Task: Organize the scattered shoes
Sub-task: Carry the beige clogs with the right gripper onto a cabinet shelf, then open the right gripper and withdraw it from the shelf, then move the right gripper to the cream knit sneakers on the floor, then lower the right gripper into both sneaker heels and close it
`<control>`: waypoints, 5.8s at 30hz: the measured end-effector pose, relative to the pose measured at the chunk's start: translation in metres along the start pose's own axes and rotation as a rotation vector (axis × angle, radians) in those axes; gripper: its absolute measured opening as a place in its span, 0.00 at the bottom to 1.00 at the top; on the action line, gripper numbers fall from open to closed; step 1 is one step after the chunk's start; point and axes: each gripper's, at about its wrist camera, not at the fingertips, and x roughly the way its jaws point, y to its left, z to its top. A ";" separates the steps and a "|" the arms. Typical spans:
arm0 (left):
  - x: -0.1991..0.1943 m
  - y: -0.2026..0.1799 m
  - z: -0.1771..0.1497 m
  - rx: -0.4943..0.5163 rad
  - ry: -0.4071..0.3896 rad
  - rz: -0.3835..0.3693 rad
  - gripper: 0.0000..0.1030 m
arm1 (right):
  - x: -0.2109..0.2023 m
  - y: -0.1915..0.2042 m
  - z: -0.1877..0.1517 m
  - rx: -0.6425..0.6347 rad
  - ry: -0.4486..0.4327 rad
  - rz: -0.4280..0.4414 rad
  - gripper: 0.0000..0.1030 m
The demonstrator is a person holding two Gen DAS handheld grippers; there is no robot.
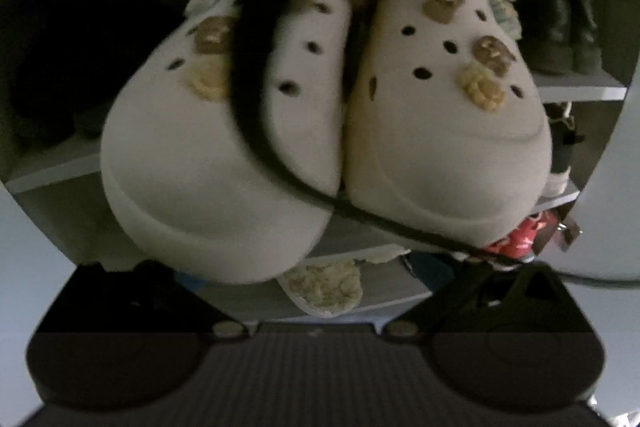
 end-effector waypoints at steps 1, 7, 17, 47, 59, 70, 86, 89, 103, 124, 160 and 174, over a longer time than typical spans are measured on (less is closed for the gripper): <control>0.000 -0.001 0.000 0.002 -0.004 -0.003 0.99 | -0.005 -0.004 0.000 -0.002 -0.030 0.010 0.41; 0.001 -0.006 -0.010 0.038 -0.001 -0.026 0.98 | -0.035 -0.029 -0.015 -0.103 -0.113 0.040 0.75; 0.001 -0.015 -0.020 0.093 -0.006 -0.050 0.98 | -0.078 -0.022 -0.071 -0.030 -0.367 0.123 0.77; 0.036 -0.033 0.017 0.141 -0.040 -0.046 1.00 | 0.097 -0.068 -0.114 0.867 -0.402 0.440 0.65; -0.012 -0.024 -0.012 0.241 0.010 -0.097 1.00 | 0.098 -0.058 -0.126 0.861 -0.439 0.427 0.65; -0.075 -0.024 -0.017 0.388 0.063 -0.252 1.00 | 0.034 -0.025 -0.201 0.750 -0.462 0.235 0.66; -0.237 -0.075 -0.122 0.924 0.099 -0.810 1.00 | -0.142 0.001 -0.482 0.882 -0.392 -0.333 0.66; -0.263 -0.103 -0.134 1.021 0.077 -0.876 1.00 | -0.179 -0.013 -0.538 0.960 -0.401 -0.432 0.66; -0.366 -0.344 -0.217 0.972 0.250 -0.805 1.00 | -0.321 -0.136 -0.769 1.274 -0.465 -0.846 0.67; -0.370 -0.728 -0.255 0.998 0.128 -0.971 1.00 | -0.379 -0.357 -0.935 1.673 -0.496 -0.901 0.81; -0.256 -0.803 -0.326 1.002 0.272 -0.915 1.00 | -0.202 -0.588 -1.059 1.631 -0.162 -0.941 0.61; -0.274 -0.803 -0.336 1.031 0.240 -0.919 1.00 | -0.222 -0.530 -1.031 1.386 -0.296 -1.113 0.27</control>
